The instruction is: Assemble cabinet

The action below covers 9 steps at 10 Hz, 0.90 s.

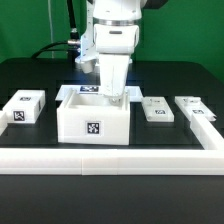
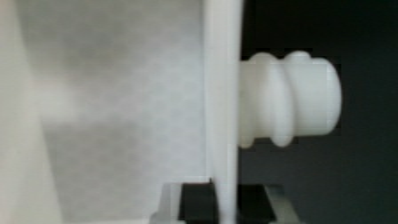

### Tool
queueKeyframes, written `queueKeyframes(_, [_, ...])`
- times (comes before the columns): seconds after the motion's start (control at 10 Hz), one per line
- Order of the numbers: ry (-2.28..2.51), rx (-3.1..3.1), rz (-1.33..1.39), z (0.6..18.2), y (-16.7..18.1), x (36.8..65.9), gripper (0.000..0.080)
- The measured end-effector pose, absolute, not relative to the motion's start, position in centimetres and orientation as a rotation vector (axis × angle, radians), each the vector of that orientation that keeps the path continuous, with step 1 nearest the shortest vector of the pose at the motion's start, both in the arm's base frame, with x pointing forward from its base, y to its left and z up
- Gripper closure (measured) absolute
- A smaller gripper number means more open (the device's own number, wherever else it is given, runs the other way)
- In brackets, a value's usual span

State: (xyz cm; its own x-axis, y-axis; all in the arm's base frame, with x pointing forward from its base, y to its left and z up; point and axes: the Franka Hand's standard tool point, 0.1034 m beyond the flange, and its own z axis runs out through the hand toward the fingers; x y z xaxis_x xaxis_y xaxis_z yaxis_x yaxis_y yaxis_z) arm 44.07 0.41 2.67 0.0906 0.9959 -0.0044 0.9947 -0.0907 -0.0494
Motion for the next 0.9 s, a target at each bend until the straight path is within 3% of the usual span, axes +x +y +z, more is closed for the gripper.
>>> queueKeyframes(0.5, [-2.097, -2.294, 0.056, 2.7, 0.4, 44.1, 0.0763])
queueKeyframes(0.9, [-2.170, -2.260, -0.008, 2.7, 2.1, 49.6, 0.0763])
